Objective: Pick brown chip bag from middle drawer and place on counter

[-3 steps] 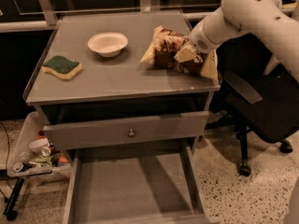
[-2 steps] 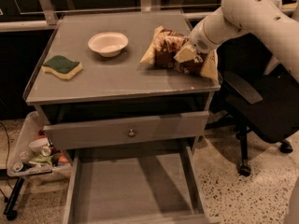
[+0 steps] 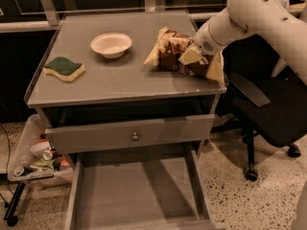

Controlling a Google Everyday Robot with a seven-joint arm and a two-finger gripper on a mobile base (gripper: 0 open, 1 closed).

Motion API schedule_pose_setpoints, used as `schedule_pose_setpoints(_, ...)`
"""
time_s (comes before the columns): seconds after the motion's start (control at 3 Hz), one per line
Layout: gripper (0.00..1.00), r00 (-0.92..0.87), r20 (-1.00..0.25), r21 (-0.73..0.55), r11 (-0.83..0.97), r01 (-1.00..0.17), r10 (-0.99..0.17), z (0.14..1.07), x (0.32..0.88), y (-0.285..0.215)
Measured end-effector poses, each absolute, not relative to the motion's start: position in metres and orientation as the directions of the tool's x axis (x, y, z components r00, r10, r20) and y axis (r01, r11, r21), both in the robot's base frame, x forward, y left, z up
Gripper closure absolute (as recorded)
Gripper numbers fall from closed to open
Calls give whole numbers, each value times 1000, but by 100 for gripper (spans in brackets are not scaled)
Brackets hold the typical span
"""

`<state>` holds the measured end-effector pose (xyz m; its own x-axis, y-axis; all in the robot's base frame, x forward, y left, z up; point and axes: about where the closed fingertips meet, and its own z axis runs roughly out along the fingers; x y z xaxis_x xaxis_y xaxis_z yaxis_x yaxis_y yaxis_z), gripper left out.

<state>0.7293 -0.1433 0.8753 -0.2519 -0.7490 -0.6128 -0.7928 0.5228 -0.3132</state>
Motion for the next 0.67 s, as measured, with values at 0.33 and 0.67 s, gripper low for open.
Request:
schedule_pose_setpoints(0.33, 12, -252, -613, -313, 523, -793, -749, 875, 729, -143)
schedule_pose_setpoints(0.67, 0, -252, -613, -313, 523, -793, -749, 875, 729, -143)
